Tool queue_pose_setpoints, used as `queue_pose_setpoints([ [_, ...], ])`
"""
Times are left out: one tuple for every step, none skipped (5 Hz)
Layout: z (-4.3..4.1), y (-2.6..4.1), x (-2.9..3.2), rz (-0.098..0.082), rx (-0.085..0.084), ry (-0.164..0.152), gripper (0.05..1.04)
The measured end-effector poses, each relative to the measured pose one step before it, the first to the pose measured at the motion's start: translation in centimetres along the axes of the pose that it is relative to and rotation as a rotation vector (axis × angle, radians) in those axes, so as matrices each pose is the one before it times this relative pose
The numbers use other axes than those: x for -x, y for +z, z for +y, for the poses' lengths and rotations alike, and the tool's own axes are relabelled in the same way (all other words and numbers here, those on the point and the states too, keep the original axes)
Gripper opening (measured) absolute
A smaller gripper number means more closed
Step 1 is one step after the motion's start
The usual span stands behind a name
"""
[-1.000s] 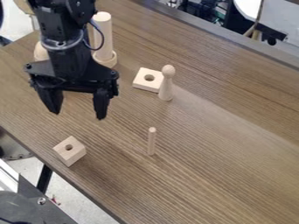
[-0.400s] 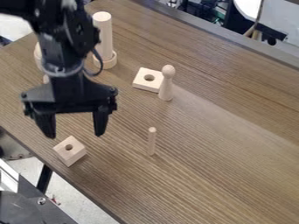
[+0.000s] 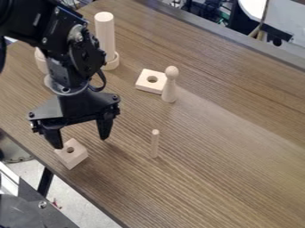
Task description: Put the cube with a hole on top of the cylinder block
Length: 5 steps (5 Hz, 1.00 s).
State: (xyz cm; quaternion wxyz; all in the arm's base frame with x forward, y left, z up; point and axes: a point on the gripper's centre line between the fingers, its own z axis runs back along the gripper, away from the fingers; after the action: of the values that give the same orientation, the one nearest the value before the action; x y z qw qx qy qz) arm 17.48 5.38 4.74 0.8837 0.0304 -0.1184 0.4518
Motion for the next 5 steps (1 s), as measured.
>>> queue_pose_setpoints([
  [0.509, -0.534, -0.102, -0.0261, -0.0198, 0.0314, 1.000],
  [0.611, -0.209, 0.153, 0.0048, -0.0134, 0.0214, 1.000],
  [0.600, 0.324, 0.253, 0.0118, -0.0065, 0.0243, 1.000],
  [0.159, 0.248, -0.027, -0.0042, -0.0004, -0.0006, 1.000],
  [0.286, -0.351, 0.256, -0.0032, -0.0001, 0.0140, 1.000],
])
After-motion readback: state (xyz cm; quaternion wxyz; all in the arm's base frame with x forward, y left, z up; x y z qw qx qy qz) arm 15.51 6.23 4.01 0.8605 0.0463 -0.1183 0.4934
